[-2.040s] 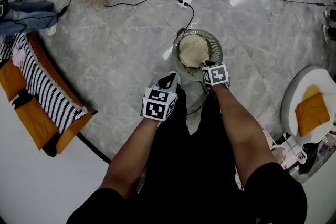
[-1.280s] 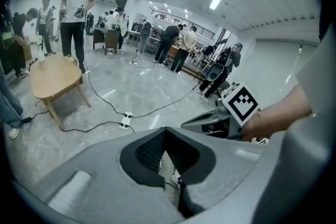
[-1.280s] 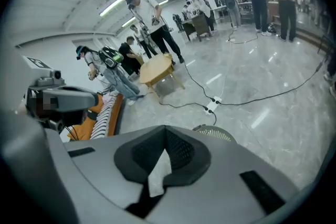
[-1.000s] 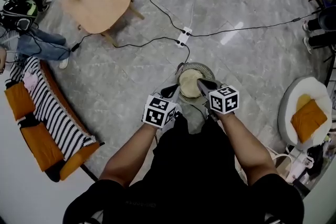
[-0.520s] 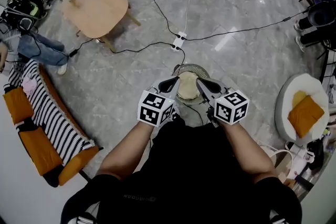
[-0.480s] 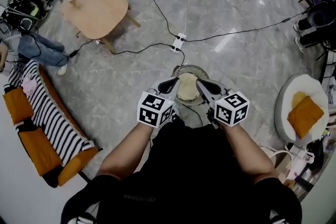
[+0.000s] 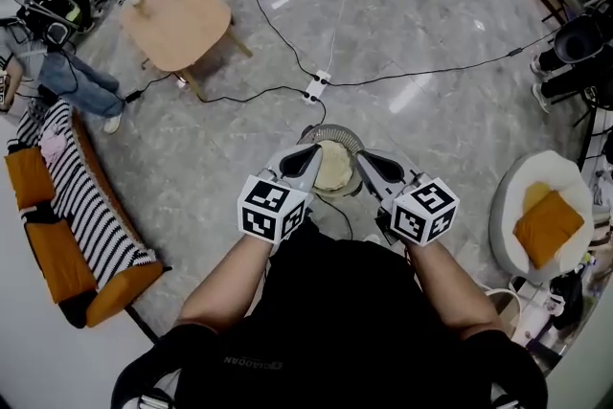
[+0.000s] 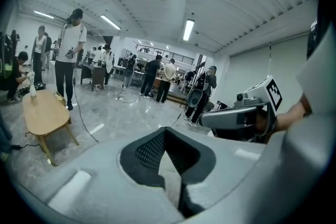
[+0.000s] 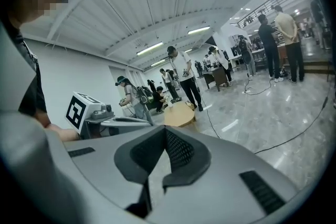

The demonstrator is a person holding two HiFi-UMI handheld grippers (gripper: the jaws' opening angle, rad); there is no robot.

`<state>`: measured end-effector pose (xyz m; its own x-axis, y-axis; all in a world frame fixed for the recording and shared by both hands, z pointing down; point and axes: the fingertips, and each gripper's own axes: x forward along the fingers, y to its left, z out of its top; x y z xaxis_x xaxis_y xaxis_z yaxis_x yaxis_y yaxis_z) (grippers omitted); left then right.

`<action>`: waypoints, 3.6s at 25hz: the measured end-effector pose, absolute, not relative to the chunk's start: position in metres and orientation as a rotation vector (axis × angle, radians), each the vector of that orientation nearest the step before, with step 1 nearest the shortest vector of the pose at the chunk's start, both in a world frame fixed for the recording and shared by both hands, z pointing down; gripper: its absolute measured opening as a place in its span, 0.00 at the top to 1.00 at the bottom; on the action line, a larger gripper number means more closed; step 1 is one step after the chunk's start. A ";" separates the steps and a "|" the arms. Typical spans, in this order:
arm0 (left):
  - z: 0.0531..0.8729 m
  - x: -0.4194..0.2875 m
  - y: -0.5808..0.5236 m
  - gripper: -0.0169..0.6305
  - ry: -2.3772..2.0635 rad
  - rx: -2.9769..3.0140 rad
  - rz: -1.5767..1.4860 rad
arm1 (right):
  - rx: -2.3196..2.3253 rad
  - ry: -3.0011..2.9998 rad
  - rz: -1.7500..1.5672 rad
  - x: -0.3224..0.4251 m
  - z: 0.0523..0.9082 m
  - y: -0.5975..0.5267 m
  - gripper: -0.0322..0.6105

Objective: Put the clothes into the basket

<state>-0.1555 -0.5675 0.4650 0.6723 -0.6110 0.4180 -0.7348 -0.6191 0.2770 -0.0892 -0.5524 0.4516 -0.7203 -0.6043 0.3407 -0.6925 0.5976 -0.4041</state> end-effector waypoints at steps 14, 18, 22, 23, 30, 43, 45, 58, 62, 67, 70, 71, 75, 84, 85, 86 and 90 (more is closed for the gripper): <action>0.452 -0.067 -0.475 0.97 -1.210 2.412 0.380 | 0.986 -2.734 0.762 0.012 0.440 -0.467 0.93; 0.450 -0.048 -0.451 0.97 -1.244 2.386 0.355 | 0.938 -2.758 0.776 0.027 0.439 -0.449 0.93; 0.447 -0.039 -0.433 0.97 -1.273 2.369 0.354 | 0.897 -2.765 0.807 0.031 0.442 -0.436 0.93; 0.445 -0.040 -0.429 0.97 -1.280 2.366 0.355 | 0.886 -2.762 0.813 0.030 0.443 -0.432 0.93; 0.434 -0.063 -0.416 0.97 -1.311 2.372 0.361 | 0.863 -2.781 0.785 0.011 0.437 -0.412 0.93; 0.411 -0.113 -0.415 0.97 -1.179 2.500 0.413 | 1.051 -2.780 0.826 -0.043 0.417 -0.413 0.93; 0.414 -0.122 -0.411 0.97 -1.167 2.496 0.428 | 1.059 -2.775 0.826 -0.052 0.417 -0.412 0.93; 0.418 -0.146 -0.405 0.97 -1.166 2.476 0.382 | 1.042 -2.738 0.755 -0.078 0.417 -0.408 0.93; 0.421 -0.147 -0.402 0.97 -1.163 2.477 0.383 | 1.054 -2.720 0.751 -0.079 0.423 -0.405 0.93; 0.420 -0.144 -0.403 0.97 -1.166 2.482 0.388 | 1.065 -2.718 0.770 -0.075 0.428 -0.406 0.93; 0.419 -0.147 -0.406 0.97 -1.170 2.483 0.393 | 1.063 -2.723 0.761 -0.078 0.426 -0.408 0.93; 0.418 -0.148 -0.407 0.97 -1.172 2.483 0.392 | 1.061 -2.725 0.761 -0.079 0.426 -0.408 0.93; 0.416 -0.145 -0.405 0.97 -1.175 2.485 0.390 | 1.055 -2.730 0.760 -0.076 0.424 -0.404 0.93; 0.417 -0.142 -0.403 0.97 -1.177 2.491 0.391 | 1.050 -2.734 0.752 -0.074 0.427 -0.401 0.93; 0.417 -0.143 -0.404 0.97 -1.178 2.491 0.390 | 1.050 -2.734 0.752 -0.074 0.427 -0.402 0.93; 0.417 -0.144 -0.405 0.97 -1.179 2.492 0.389 | 1.051 -2.734 0.751 -0.075 0.427 -0.403 0.93; 0.417 -0.146 -0.406 0.97 -1.178 2.491 0.392 | 1.052 -2.735 0.748 -0.077 0.425 -0.404 0.93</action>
